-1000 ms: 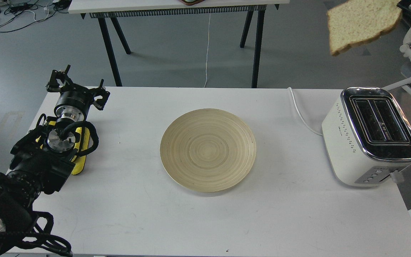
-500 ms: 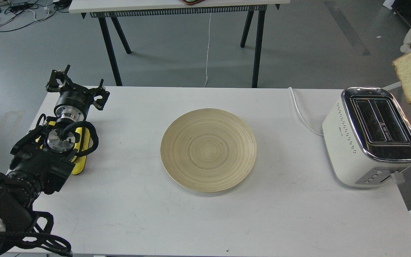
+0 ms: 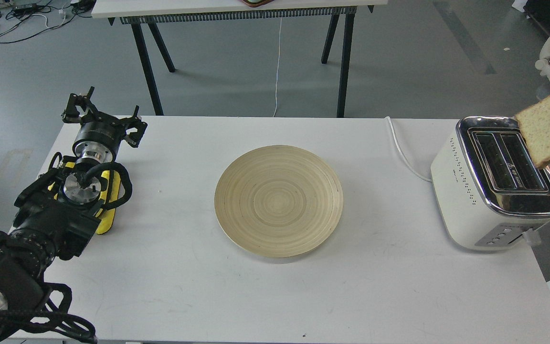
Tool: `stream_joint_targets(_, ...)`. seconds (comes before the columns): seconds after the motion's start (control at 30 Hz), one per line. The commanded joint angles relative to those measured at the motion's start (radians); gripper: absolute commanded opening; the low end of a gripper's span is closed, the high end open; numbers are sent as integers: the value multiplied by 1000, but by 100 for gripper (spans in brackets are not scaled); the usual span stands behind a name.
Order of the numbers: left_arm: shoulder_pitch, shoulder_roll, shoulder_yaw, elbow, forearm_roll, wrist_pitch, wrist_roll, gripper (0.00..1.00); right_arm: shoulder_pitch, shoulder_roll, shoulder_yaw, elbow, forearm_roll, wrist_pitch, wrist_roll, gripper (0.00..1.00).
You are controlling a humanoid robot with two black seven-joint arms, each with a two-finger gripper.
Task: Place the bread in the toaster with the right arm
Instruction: 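Carry the bread over the toaster and lower it into the slot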
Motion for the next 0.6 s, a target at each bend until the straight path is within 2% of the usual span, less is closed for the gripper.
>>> stream_joint_targets(0.0, 0, 1, 0, 0, 0, 0, 0, 100, 0, 31, -17, -10, 0, -8, 0, 0)
stream_joint_targets(0.23, 0, 1, 0, 1, 0, 0, 0, 100, 0, 84, -65, -24, 3, -54, 0, 0)
stream_joint_targets(0.57, 0, 1, 0, 1, 0, 0, 0, 100, -9, 99, -77, -42, 16, -59, 0, 0)
